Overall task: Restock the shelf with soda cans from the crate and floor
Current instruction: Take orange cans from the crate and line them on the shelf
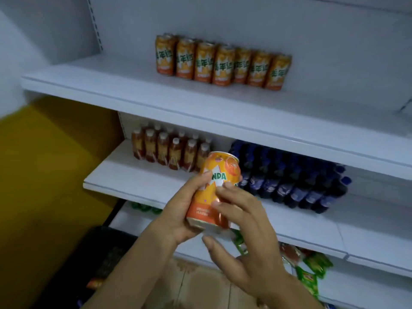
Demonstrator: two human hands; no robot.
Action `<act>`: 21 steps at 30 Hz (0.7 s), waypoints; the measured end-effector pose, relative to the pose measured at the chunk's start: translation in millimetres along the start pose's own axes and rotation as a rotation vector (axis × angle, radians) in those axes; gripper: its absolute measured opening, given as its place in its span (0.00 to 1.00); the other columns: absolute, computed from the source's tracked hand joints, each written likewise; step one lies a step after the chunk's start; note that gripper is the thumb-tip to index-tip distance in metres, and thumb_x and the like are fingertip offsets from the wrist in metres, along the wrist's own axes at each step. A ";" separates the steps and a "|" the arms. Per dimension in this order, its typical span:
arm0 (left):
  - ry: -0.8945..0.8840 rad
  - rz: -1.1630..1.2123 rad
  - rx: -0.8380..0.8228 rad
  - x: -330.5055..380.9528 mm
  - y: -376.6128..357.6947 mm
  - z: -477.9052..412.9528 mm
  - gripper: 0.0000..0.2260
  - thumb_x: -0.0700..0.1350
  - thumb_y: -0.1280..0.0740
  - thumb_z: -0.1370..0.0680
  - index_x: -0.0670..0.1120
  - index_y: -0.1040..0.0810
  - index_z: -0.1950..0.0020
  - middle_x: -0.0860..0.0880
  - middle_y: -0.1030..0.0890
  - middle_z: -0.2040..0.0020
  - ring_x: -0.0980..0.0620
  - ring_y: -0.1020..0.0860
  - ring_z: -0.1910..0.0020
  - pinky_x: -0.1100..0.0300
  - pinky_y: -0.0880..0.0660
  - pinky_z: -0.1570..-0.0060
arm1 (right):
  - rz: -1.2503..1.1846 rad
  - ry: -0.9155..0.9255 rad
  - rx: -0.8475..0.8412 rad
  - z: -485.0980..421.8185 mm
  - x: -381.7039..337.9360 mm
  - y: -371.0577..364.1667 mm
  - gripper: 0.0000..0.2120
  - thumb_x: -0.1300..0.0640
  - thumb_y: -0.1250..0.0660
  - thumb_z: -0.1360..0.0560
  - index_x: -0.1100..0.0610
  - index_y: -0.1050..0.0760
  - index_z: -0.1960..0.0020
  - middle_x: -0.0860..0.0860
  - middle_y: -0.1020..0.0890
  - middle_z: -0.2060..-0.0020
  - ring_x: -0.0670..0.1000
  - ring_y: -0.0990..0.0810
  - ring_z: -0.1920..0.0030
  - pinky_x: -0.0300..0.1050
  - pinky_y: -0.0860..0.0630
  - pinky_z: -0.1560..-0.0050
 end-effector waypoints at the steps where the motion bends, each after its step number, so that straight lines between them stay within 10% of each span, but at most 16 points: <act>1: -0.055 -0.021 -0.013 -2.3 -12.5 -4.2 0.41 0.52 0.18 0.46 0.39 0.23 0.37 0.40 0.19 0.47 0.46 0.19 0.52 0.52 0.21 0.51 | -0.061 -0.105 0.072 0.5 6.3 17.1 0.19 0.45 0.34 0.24 0.53 0.29 0.37 0.48 0.26 0.35 0.49 0.28 0.32 0.44 0.30 0.35; 9: -0.736 -0.659 0.007 18.1 -116.8 -10.9 0.34 0.50 0.25 0.35 0.58 0.32 0.30 0.54 0.20 0.41 0.53 0.19 0.46 0.59 0.21 0.55 | -0.633 -0.682 0.068 -19.6 67.3 93.5 0.37 0.34 0.30 0.37 0.51 0.31 0.33 0.43 0.18 0.46 0.44 0.20 0.44 0.39 0.21 0.48; 11: -1.066 -1.182 0.197 30.4 -144.8 -4.4 0.34 0.53 0.26 0.32 0.62 0.37 0.29 0.66 0.27 0.39 0.60 0.24 0.42 0.65 0.23 0.53 | -0.667 -0.653 0.014 -35.8 65.0 101.4 0.48 0.29 0.29 0.42 0.48 0.36 0.28 0.45 0.21 0.41 0.44 0.21 0.42 0.39 0.21 0.47; 14: -1.394 -1.761 0.599 33.5 -173.4 -7.3 0.36 0.58 0.30 0.28 0.58 0.45 0.25 0.56 0.31 0.33 0.55 0.28 0.38 0.58 0.22 0.53 | -0.707 -0.566 0.010 -65.1 54.6 105.2 0.43 0.39 0.23 0.40 0.45 0.36 0.30 0.44 0.22 0.41 0.42 0.20 0.43 0.36 0.21 0.51; 21: -1.059 -1.258 0.184 54.8 -162.0 -34.7 0.42 0.57 0.26 0.35 0.66 0.46 0.27 0.66 0.33 0.32 0.61 0.30 0.33 0.61 0.24 0.42 | -0.807 -0.596 0.099 -109.0 90.2 126.6 0.28 0.48 0.23 0.34 0.52 0.27 0.37 0.51 0.17 0.46 0.52 0.17 0.45 0.46 0.19 0.51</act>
Point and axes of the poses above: each hand's wrist, its own z-axis away from the middle knuckle, its own y-axis out of the back of the hand, x = y × z, the point moved 5 cm from there along -z, towards the middle knuckle
